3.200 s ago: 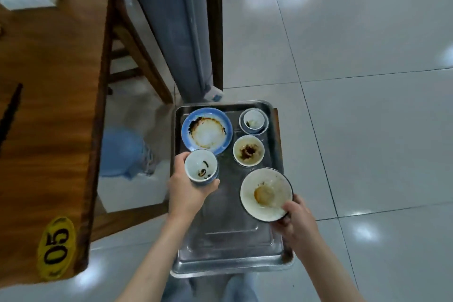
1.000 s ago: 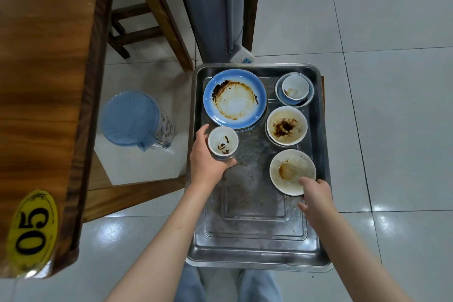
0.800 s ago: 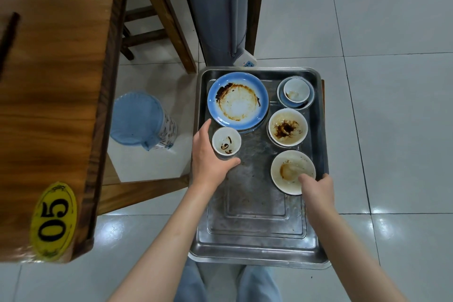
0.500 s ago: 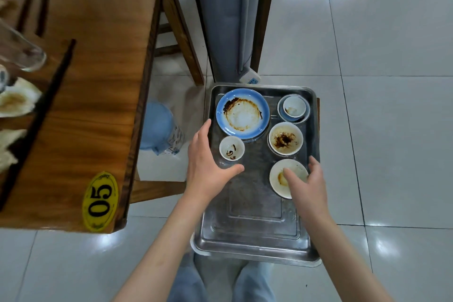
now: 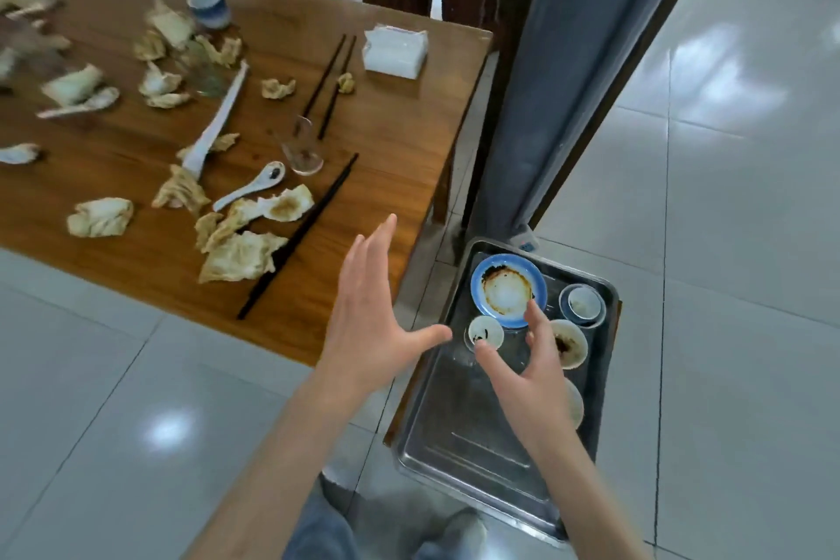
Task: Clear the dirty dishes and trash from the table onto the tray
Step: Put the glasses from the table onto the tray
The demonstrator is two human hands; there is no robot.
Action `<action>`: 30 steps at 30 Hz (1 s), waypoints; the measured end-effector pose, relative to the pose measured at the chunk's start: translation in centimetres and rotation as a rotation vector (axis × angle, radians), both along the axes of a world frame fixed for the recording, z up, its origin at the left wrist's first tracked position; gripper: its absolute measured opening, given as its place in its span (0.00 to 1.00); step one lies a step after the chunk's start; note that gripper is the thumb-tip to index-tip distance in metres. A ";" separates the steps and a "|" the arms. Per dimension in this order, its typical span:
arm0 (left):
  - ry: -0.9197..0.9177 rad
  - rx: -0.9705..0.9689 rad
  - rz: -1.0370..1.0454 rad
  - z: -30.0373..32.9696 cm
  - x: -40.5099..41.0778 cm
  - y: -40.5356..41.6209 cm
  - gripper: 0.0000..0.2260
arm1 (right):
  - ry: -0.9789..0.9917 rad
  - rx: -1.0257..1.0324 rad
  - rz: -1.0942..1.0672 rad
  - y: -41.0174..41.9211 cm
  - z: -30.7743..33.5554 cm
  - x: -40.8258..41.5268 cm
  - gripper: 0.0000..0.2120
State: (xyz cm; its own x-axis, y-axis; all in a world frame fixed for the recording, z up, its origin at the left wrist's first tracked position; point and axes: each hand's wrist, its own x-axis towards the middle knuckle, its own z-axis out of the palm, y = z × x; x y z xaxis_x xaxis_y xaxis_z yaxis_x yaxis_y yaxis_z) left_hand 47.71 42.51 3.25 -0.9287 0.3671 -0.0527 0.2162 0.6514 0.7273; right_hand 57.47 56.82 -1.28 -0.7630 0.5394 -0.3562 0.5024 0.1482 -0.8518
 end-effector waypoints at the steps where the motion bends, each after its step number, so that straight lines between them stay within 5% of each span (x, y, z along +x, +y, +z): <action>1: 0.007 -0.007 0.029 0.8 -0.3 -1.3 0.54 | 0.006 0.011 0.037 -0.9 0.9 -0.6 0.39; 11: -0.027 -0.065 0.311 6.4 -3.7 -18.5 0.55 | 0.039 0.074 0.229 -11.6 7.4 -6.6 0.39; 30: 0.001 -0.124 0.282 7.6 -13.2 -35.2 0.50 | 0.039 0.076 0.145 -25.9 8.5 -16.8 0.36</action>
